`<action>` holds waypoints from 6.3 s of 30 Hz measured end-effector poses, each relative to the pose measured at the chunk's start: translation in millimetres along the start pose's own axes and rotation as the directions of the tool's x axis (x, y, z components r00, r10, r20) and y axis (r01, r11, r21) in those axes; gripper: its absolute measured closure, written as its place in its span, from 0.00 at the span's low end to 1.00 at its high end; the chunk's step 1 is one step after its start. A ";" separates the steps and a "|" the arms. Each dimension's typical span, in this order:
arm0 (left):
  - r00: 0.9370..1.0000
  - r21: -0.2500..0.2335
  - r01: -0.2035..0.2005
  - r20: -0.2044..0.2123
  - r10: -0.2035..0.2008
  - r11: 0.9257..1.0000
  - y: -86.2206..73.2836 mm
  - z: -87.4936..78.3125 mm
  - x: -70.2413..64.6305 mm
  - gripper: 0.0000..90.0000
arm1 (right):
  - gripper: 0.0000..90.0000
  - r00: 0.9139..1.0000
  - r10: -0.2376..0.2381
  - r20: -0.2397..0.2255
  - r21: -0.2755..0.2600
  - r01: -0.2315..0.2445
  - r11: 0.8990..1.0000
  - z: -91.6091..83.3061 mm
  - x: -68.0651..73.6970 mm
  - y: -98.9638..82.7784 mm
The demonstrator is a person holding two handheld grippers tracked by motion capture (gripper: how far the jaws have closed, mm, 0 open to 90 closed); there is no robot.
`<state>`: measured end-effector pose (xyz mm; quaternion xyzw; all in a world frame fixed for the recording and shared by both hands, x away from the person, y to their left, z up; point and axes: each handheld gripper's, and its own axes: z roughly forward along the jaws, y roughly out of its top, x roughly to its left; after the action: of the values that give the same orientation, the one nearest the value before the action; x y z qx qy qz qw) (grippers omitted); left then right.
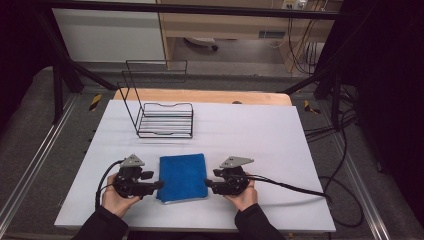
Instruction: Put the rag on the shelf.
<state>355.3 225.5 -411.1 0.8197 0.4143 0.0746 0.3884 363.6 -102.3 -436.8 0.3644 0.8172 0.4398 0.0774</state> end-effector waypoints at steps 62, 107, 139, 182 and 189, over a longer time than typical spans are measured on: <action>0.993 0.010 0.075 -0.090 -0.074 0.997 29.0 71.3 40.6 0.90 | 0.50 0.996 0.078 0.033 -0.011 -0.077 0.997 52.9 -42.3 46.3; 0.997 -0.175 0.045 -0.050 -0.054 0.984 30.0 29.6 20.6 0.94 | 0.93 0.995 0.083 -0.050 -0.075 -0.087 0.993 24.9 -23.4 59.2; 0.998 -0.371 -0.052 -0.060 0.032 0.927 46.1 -24.4 -21.6 0.93 | 0.93 0.999 -0.041 -0.026 -0.313 0.031 0.949 -40.9 5.2 74.7; 0.992 -0.646 -0.071 -0.129 -0.017 0.760 98.4 -106.0 -6.9 0.94 | 0.94 0.988 -0.140 0.071 -0.537 0.156 0.829 -61.5 42.2 167.1; 0.990 -0.675 -0.077 -0.141 -0.026 0.734 112.5 -112.0 -5.1 0.94 | 0.94 0.985 -0.146 0.096 -0.553 0.174 0.814 -64.3 42.4 184.0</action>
<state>372.2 246.2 -254.5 0.6197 0.3738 0.2836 0.6292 401.3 -52.8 -247.3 0.2664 0.6781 0.6426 0.2374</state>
